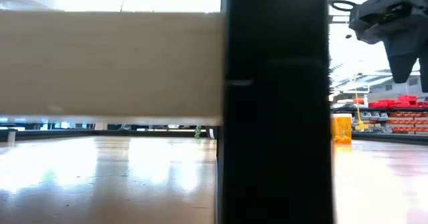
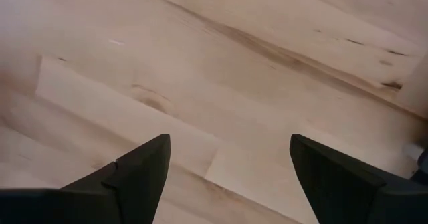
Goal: Pick and place medicine bottles onto shelf by color
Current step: Put the white and blue medicine bottle on the shelf
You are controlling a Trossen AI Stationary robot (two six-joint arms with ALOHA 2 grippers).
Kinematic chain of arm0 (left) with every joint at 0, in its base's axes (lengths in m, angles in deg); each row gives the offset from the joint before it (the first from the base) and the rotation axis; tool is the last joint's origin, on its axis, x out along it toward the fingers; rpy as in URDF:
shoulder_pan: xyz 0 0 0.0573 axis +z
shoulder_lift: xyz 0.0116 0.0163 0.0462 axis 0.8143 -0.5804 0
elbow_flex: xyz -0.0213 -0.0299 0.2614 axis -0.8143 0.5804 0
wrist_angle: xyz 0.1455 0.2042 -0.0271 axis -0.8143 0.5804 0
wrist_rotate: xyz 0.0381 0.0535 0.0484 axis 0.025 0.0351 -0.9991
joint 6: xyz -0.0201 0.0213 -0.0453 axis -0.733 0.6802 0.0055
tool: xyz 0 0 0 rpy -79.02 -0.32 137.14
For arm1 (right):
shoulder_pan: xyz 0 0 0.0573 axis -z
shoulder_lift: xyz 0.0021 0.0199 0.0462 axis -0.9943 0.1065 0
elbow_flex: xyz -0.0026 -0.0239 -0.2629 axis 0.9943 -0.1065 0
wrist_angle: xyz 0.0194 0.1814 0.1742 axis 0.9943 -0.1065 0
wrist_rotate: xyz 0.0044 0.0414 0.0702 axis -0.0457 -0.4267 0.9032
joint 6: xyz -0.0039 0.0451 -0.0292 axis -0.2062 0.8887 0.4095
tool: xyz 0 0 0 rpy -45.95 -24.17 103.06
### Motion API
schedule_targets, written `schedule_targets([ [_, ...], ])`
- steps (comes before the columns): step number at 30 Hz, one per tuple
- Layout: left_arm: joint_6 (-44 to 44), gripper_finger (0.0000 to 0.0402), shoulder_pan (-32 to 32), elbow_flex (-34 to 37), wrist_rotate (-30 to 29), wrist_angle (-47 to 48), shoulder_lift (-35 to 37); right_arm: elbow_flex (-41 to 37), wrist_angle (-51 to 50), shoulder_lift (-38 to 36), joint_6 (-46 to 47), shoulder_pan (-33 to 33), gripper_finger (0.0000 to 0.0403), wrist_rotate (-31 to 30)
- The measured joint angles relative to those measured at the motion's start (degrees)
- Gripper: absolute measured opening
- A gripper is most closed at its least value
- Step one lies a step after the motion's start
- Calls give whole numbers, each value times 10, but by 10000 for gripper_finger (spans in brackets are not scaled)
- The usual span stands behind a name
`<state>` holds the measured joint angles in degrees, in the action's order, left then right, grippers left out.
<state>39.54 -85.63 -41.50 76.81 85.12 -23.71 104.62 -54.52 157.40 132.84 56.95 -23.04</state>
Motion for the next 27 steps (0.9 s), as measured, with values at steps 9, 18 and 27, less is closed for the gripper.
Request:
schedule_targets([
  [9, -89, 198, -54, 0, -43, -23, -23, 0, 2, 0, 0, -29, 313, -30],
  [18, -88, 193, -59, 0, -43, -58, -73, 0, 8, 0, 0, -29, 313, -32],
  [27, -73, 194, -64, 0, -33, -79, -121, 0, 8, 0, -1, -29, 313, -32],
])
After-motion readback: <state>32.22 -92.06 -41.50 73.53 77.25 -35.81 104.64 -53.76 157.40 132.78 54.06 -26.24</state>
